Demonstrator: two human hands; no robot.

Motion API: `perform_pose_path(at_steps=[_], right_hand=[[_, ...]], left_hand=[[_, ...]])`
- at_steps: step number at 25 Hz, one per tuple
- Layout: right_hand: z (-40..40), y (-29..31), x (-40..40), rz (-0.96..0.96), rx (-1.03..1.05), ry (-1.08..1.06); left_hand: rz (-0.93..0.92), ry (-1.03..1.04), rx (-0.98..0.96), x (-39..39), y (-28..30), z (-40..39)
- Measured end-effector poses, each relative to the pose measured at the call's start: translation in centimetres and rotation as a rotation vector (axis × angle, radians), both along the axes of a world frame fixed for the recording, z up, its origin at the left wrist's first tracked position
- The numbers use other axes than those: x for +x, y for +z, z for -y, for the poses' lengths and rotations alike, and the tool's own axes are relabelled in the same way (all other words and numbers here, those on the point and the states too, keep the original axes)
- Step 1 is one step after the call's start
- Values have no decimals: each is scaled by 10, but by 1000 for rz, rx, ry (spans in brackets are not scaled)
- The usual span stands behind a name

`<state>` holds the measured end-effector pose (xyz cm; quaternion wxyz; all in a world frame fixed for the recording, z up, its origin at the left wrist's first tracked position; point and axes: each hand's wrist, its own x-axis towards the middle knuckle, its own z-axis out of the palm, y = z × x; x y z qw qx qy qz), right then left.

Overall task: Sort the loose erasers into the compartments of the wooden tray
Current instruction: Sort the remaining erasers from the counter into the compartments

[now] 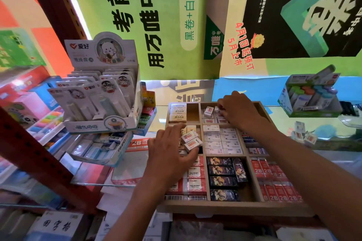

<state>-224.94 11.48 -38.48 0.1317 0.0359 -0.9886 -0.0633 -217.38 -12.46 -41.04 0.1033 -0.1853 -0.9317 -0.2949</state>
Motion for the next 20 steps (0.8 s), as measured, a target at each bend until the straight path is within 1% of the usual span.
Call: perform_pose_path(at_steps=[2, 6, 10, 15, 20], right_hand=[[0, 1, -3, 12, -43, 40], [4, -1, -8, 92, -114, 185], [6, -2, -13, 103, -208, 179], [4, 0, -13, 132, -157, 219], [4, -1, -14, 168, -185, 239]], left_hand=[[6, 0, -5, 0, 0, 0], [12, 0, 0, 0, 1, 0], [8, -4, 1, -1, 0, 0], [15, -6, -3, 0, 0, 1], [12, -4, 0, 0, 0, 0]])
